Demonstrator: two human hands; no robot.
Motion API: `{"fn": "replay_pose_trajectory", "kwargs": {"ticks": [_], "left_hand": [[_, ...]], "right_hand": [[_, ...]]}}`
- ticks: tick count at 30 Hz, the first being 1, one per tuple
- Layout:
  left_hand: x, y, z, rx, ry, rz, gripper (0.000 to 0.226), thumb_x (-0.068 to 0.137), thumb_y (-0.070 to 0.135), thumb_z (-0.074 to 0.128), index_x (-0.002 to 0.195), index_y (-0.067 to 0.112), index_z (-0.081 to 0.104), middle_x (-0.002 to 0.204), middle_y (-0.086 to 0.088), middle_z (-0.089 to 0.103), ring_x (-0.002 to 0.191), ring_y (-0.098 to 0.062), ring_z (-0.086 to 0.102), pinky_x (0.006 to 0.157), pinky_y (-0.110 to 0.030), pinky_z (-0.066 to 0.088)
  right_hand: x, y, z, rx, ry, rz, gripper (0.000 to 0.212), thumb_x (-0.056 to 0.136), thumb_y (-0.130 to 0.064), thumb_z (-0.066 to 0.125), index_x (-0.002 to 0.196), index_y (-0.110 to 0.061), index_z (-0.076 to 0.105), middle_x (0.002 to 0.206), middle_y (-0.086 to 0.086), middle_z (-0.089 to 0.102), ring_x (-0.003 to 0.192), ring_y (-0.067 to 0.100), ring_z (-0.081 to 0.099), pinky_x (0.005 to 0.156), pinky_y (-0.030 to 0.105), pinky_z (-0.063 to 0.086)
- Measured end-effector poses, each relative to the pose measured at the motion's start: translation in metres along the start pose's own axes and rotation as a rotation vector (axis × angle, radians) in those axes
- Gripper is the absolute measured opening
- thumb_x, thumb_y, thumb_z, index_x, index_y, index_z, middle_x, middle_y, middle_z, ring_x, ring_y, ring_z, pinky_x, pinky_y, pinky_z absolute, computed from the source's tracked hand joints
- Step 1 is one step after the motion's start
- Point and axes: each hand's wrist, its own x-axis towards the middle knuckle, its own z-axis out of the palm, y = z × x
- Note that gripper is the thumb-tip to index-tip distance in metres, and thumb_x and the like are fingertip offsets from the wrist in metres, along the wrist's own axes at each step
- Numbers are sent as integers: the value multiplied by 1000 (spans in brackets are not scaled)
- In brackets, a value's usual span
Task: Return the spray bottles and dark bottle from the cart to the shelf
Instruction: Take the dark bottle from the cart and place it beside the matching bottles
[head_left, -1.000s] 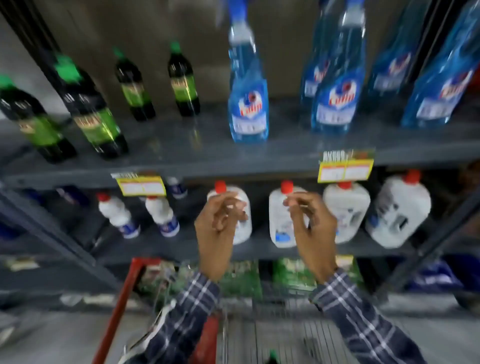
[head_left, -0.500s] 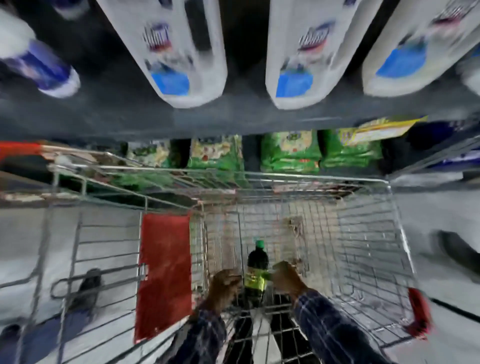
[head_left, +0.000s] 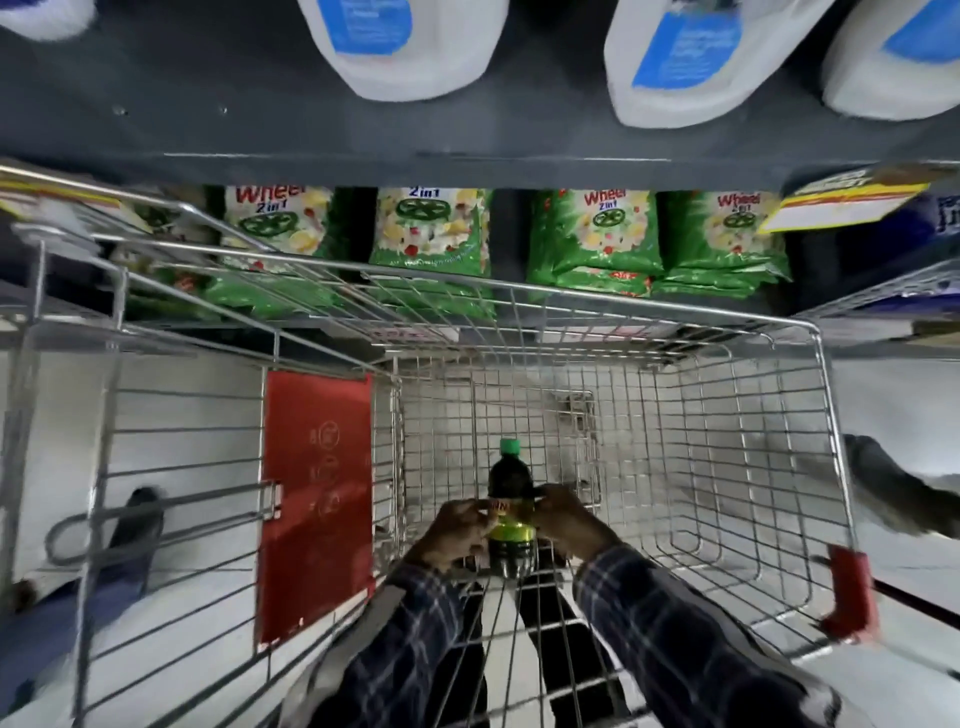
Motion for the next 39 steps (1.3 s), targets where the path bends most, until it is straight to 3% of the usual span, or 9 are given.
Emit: {"fn": "replay_pose_trajectory", "kwargs": {"ticks": [4,10,13,16,20,24,28,34,39], "left_hand": [[-58,30,-4,111,-3,142,33,91,9,65,122,-1,62,109,-13,69,103,-29,67,93,-47,57],[-167,107,-13,178,56,407,21,85,-15,60,102,-4,67,83,-4,67,65,-3,71,61,-15,58],[-240,158,-13,199,54,612,23,81,-20,62,97,-4,65,91,-12,71,82,-17,70,79,-30,61],[-289,204,-15,192,54,785,29,78,-20,65,89,7,65,79,7,76,75,-2,68,72,-20,55],[-372,271,-19,199,81,1096,31,73,-11,76,96,8,66,99,-29,68,98,-24,64,89,-40,51],[-450,341,-30,87,55,1301,43,70,-23,70,102,1,56,96,-6,74,89,-13,71,82,-23,59],[-528,391,-46,24,116,1508,50,66,-3,83,109,14,65,106,-6,77,99,-19,72,83,-25,58],[-571,440,-81,-32,207,1590,50,73,3,81,119,17,65,109,-2,77,104,-13,70,88,-24,59],[-570,470,-114,-76,317,1541,53,82,-4,72,132,3,55,121,-18,69,109,-23,65,104,-43,51]], "right_hand": [[-50,-18,-17,108,-20,-106,46,84,-8,73,126,5,58,130,24,62,119,41,60,107,56,46],[-157,-66,-41,180,97,-452,47,78,0,79,122,0,63,123,15,69,111,27,66,81,23,58],[-236,-109,-54,164,122,-650,45,80,-7,78,123,-5,64,123,10,70,114,22,66,96,33,53],[-292,-154,-70,170,117,-841,42,83,0,73,123,-2,61,120,10,70,104,9,68,90,24,53],[-384,-215,-88,146,138,-1109,44,84,3,71,126,1,58,124,16,69,111,18,66,99,34,52],[-466,-282,-99,126,166,-1362,36,84,3,68,119,2,59,107,8,72,98,10,65,91,27,54],[-523,-350,-101,113,162,-1558,40,88,5,65,127,2,57,122,23,69,107,20,65,100,39,53],[-544,-443,-84,111,156,-1640,46,90,7,60,135,3,51,129,29,62,120,33,60,108,50,46],[-530,-505,-64,90,228,-1600,44,91,6,59,134,-2,53,128,22,65,126,35,57,111,52,44]]}}
